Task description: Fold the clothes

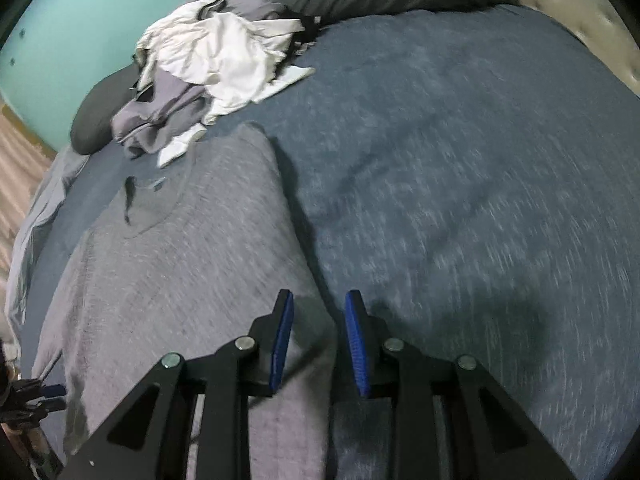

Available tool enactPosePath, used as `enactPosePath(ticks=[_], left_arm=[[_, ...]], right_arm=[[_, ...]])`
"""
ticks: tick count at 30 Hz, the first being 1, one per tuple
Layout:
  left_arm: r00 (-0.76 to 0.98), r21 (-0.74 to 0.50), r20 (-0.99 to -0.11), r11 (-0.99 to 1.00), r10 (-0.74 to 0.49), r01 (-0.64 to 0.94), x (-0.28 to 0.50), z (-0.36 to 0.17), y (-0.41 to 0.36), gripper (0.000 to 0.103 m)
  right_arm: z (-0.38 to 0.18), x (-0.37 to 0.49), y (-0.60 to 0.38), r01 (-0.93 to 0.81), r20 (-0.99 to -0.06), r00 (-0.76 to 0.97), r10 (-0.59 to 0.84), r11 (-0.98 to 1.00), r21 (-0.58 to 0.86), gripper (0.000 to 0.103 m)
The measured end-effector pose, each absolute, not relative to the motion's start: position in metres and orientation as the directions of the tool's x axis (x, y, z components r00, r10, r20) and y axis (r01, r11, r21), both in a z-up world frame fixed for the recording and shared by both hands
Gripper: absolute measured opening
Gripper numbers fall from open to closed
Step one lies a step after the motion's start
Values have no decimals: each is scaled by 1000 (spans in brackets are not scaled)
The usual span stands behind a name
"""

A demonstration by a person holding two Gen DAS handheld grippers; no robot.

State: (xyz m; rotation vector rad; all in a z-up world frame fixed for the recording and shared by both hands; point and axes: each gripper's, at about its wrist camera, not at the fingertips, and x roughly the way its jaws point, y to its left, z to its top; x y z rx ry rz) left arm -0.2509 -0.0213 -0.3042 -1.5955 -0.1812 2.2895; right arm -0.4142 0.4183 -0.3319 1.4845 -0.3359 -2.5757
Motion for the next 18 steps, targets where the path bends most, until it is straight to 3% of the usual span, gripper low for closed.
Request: enactPosePath(ticks=[2, 5, 18], left_arm=[[-313, -279, -890, -939, 331, -199, -247, -299, -27, 33], [-320, -256, -897, -949, 304, -183, -235, -293, -42, 33], [-378, -199, -903, -979, 204, -52, -210, -283, -107, 33]], right_arm=[[-334, -409, 420, -37, -849, -495, -182, -973, 230, 27], [-327, -393, 426, -84, -820, -536, -200, -954, 288, 27], [-313, -323, 379, -6, -777, -551, -303, -930, 367, 27]])
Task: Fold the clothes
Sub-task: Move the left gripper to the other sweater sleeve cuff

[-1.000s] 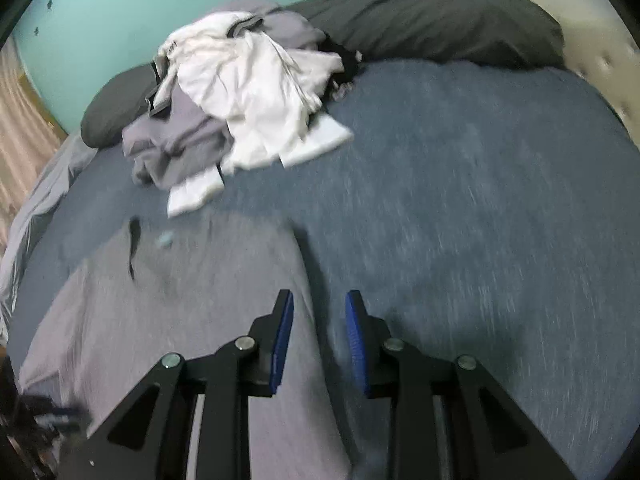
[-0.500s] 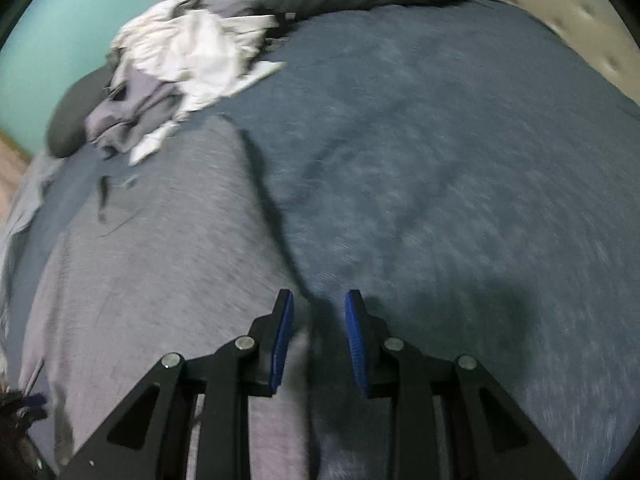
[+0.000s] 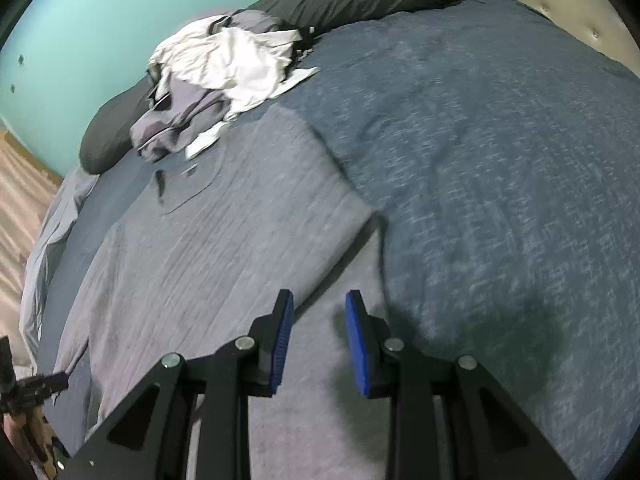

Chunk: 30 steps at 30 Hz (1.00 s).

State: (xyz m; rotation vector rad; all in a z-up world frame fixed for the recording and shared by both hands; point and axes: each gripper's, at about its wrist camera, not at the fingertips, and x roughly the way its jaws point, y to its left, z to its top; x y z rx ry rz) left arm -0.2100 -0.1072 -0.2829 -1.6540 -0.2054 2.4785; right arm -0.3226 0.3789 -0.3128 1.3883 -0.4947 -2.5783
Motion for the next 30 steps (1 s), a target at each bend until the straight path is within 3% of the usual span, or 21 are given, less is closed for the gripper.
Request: enactPosePath(ticks=[12, 30], left_arm=[[-422, -138, -902, -988, 94, 74, -189, -271, -175, 42], [-427, -116, -903, -930, -47, 349, -143, -289, -327, 44]], right_arm=[[-289, -299, 346, 53, -773, -545, -324, -934, 354, 27], [-285, -290, 320, 93, -793, -521, -316, -944, 315, 27]])
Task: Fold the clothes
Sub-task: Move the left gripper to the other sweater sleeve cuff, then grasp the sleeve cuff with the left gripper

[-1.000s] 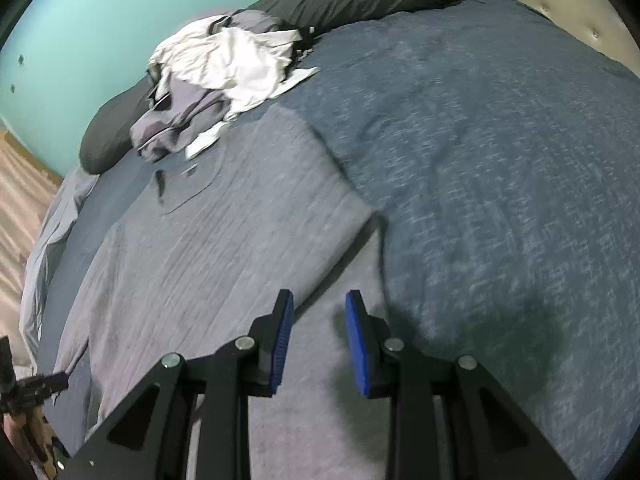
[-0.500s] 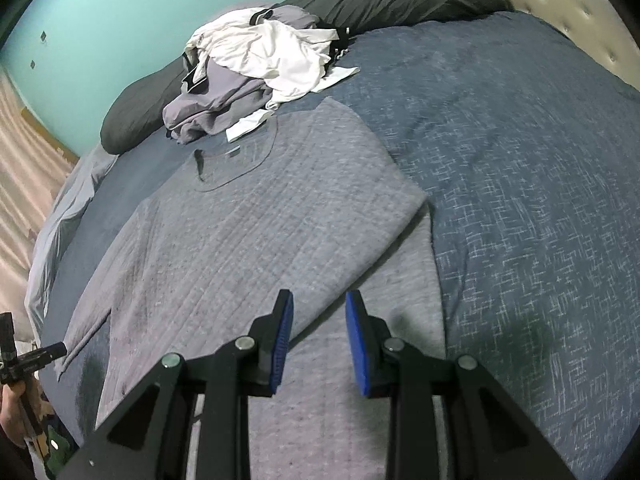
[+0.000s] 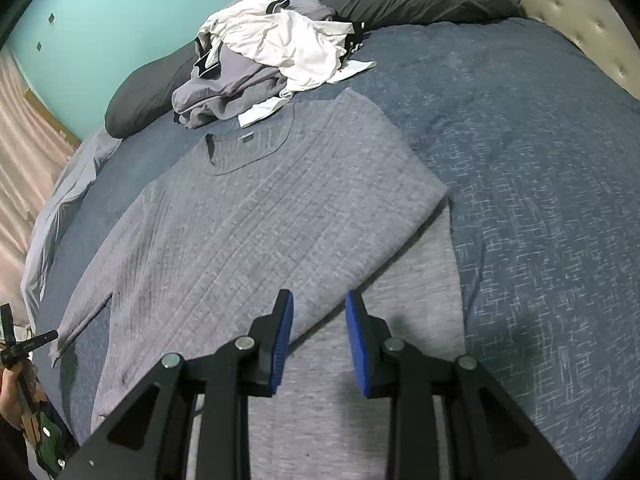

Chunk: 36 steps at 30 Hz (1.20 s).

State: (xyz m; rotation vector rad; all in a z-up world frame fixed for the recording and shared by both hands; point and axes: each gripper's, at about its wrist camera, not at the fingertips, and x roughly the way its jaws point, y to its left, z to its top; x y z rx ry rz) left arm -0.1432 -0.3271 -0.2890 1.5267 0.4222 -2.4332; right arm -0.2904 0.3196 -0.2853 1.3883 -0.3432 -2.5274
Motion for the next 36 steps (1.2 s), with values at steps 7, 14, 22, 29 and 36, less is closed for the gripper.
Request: enactPosePath(ticks=[7, 14, 22, 29, 36], left_arm=[[-415, -82, -901, -894, -122, 440, -120, -291, -378, 44], [-390, -46, -903, -860, -183, 509, -100, -294, -410, 44], [-350, 9, -903, -827, -248, 563, -83, -298, -431, 44], [-334, 1, -913, -820, -235, 573, -77, -311, -435, 44], [-360, 13, -904, -856, -231, 516, -80, -306, -412, 6]], right_arm=[[-289, -290, 305, 122, -798, -507, -325, -944, 307, 27], [-290, -288, 302, 124, -799, -504, -329, -943, 310, 27], [-289, -286, 299, 130, -797, -505, -332, -942, 310, 27], [-289, -285, 294, 143, -796, -500, -342, -939, 313, 27], [-292, -286, 294, 139, -798, -495, -345, -937, 320, 27]])
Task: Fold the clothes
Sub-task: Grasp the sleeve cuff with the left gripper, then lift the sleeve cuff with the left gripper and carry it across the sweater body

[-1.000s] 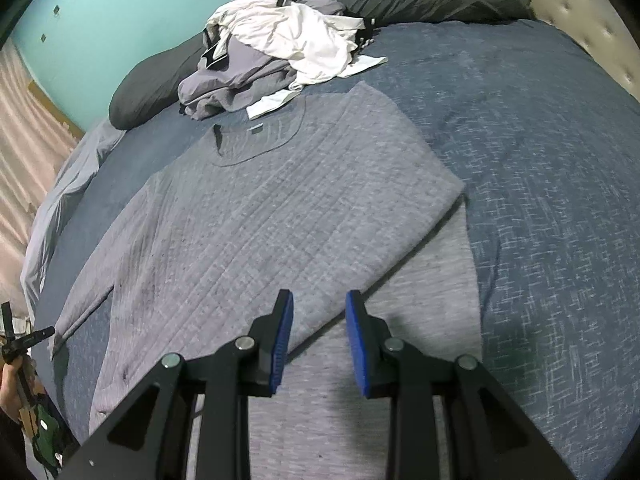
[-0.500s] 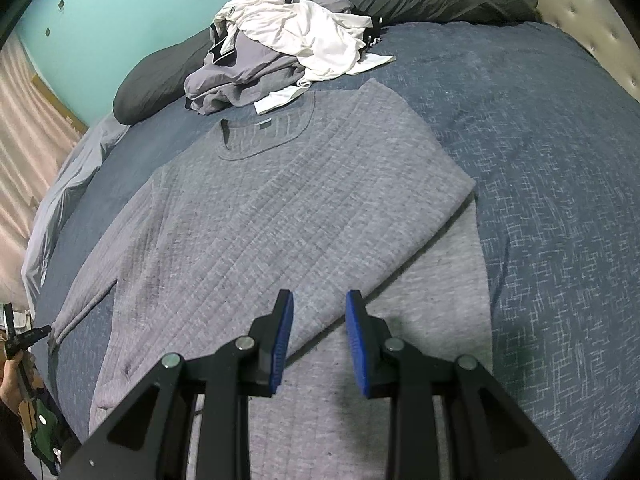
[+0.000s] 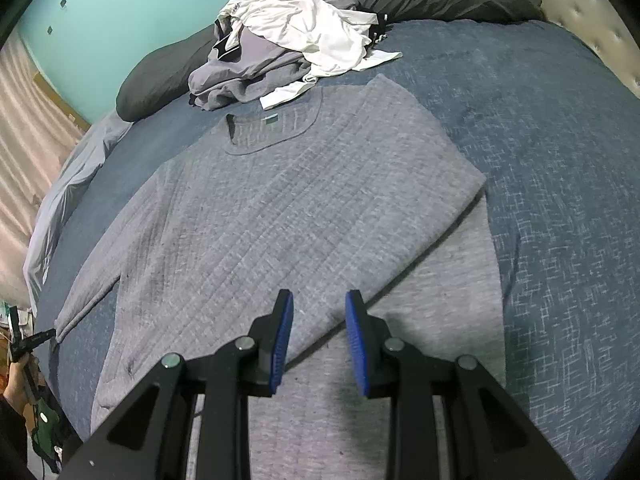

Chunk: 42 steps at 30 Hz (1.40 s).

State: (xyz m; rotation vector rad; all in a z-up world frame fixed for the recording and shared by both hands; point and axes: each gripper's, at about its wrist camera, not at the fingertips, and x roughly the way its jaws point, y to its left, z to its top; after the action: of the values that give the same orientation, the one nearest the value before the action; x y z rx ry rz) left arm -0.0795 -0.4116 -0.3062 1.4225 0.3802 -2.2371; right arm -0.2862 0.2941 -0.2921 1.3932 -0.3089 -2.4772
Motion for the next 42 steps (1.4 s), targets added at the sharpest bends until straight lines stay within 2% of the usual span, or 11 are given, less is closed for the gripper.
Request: enactPosePath(ticks=[5, 11, 20, 32, 42], left_arm=[[-407, -21, -892, -881, -197, 473, -86, -289, -393, 5], [-508, -62, -847, -917, -160, 394, -108, -236, -354, 5], [-615, -116, -788, -974, -29, 195, -181, -178, -277, 5], [-647, -99, -754, -993, 115, -60, -249, -126, -116, 4], [-617, -104, -750, -964, 238, -246, -278, -114, 7, 3]], right_arm=[[-293, -286, 294, 144, -796, -493, -352, -935, 324, 27], [-294, -285, 293, 161, -794, -489, -361, -932, 325, 27], [-288, -279, 286, 210, -779, -495, -385, -923, 322, 27], [-280, -264, 308, 260, -762, -504, -407, -913, 315, 27], [-277, -256, 336, 274, -761, -513, -398, -916, 295, 34]])
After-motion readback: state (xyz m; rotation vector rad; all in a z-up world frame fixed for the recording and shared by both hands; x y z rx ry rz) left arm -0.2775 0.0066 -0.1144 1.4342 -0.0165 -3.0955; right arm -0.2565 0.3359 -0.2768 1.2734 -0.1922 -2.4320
